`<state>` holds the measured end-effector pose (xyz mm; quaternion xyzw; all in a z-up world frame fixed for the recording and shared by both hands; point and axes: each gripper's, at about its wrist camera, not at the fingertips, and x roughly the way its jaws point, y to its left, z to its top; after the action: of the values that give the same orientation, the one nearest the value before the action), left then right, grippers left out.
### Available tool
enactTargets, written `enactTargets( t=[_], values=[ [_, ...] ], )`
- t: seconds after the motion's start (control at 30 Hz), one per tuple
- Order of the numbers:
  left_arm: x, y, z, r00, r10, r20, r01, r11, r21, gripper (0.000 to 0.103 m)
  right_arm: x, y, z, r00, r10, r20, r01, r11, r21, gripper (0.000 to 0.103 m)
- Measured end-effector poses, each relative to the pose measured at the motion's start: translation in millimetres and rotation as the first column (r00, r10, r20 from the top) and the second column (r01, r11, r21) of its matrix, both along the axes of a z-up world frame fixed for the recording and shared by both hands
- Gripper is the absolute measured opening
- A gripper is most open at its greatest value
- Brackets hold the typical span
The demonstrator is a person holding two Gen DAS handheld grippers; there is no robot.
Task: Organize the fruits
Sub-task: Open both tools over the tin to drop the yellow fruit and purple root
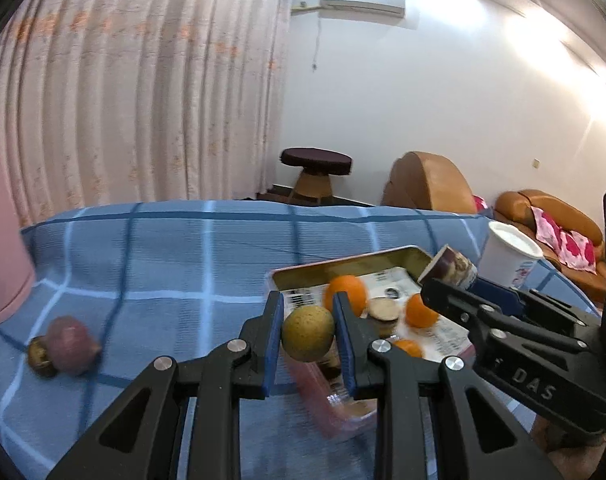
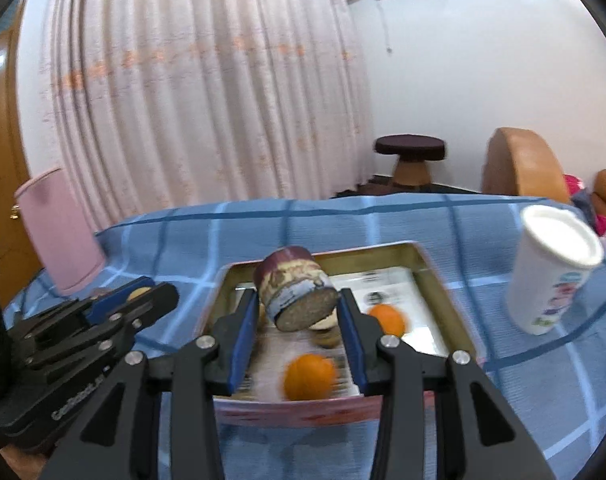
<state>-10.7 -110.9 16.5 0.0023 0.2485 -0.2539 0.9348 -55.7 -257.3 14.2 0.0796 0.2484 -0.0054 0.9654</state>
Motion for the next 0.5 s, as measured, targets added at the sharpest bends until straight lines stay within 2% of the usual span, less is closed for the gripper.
enactTargets(
  t=[0.23, 0.5],
  values=[
    [5, -46, -1, 0.999, -0.036, -0.021, 0.036, 0.999, 0.031, 0.027, 6, -39, -6, 0.993, -0.105, -0.053, 0.104, 0.994, -0.02, 0.043],
    [5, -69, -12, 0.999, -0.022, -0.034, 0.026, 0.993, 0.112, 0.027, 11, -54, -18, 0.986, -0.115, -0.121, 0.113, 0.993, -0.022, 0.043]
  ],
)
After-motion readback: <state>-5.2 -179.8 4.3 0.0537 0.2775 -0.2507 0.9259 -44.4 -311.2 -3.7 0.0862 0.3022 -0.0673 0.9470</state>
